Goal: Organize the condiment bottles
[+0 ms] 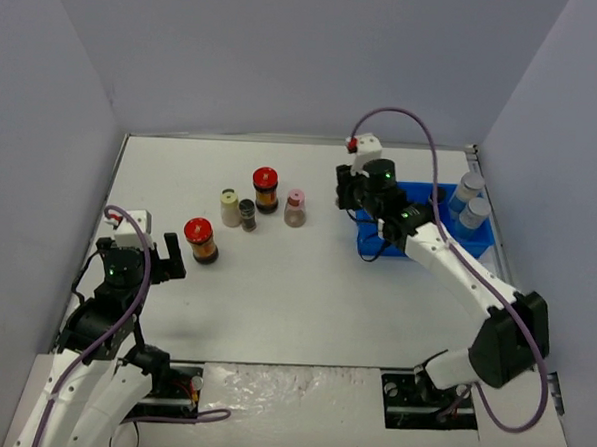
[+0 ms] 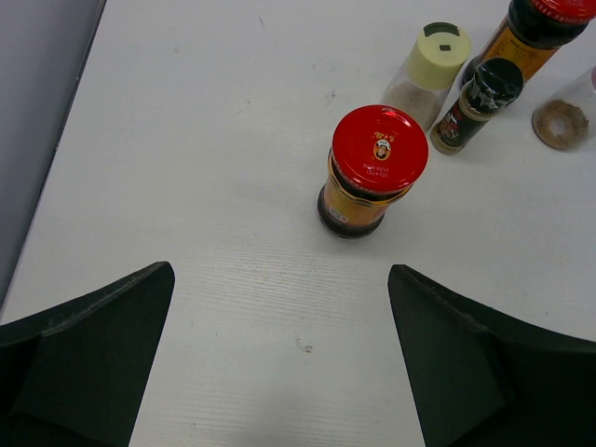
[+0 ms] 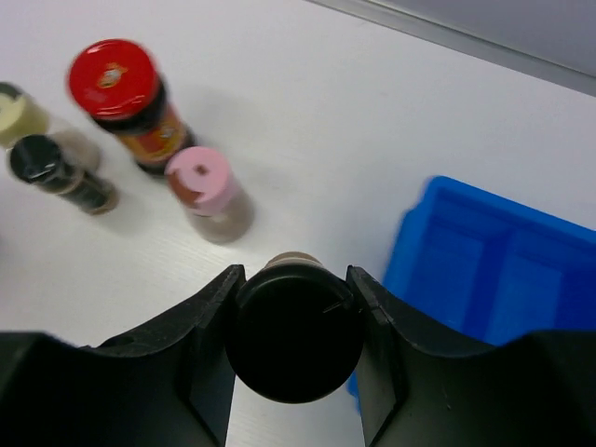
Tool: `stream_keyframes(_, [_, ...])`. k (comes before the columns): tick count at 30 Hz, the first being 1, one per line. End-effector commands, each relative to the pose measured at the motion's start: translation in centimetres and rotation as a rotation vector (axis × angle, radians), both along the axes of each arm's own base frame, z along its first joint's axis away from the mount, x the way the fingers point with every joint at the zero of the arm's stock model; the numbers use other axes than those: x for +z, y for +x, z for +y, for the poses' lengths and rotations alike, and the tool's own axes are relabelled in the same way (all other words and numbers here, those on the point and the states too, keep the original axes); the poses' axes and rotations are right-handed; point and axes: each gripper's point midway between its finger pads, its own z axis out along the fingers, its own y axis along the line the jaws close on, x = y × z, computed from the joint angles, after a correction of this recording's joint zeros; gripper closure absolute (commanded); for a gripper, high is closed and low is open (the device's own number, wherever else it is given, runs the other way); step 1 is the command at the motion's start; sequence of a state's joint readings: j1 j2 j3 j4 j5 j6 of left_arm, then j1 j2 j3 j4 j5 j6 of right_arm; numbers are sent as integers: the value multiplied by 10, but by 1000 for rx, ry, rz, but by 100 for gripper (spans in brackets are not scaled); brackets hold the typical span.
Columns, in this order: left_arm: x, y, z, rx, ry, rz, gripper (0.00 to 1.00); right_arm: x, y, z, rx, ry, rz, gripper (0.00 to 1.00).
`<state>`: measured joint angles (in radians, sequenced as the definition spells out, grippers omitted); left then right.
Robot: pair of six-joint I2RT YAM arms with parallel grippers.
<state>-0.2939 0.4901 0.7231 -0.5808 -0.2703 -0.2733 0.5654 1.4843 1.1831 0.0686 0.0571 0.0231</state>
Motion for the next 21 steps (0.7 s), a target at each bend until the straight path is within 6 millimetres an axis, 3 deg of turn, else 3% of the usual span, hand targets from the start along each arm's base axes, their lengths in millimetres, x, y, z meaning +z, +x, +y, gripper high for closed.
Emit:
stream_keyframes(1, [20, 12, -1, 13, -17, -65, 3, 25, 6, -100, -311, 35, -41, 100])
stream_keyframes(2, [19, 12, -1, 11, -16, -62, 3, 26, 7, -116, -352, 42, -42, 100])
stream_keyframes(5, [19, 12, -2, 5, -15, -61, 3, 31, 10, -192, -563, 65, -63, 100])
stream_keyframes(10, [21, 11, -2, 5, -14, -68, 3, 16, 13, -254, -727, 94, -45, 100])
stream_keyframes(15, [20, 11, -2, 1, -13, -67, 3, -2, 23, -283, -798, 117, -29, 100])
stream_keyframes(21, [21, 11, -2, -1, -10, -68, 3, -28, 42, -289, -806, 101, -14, 100])
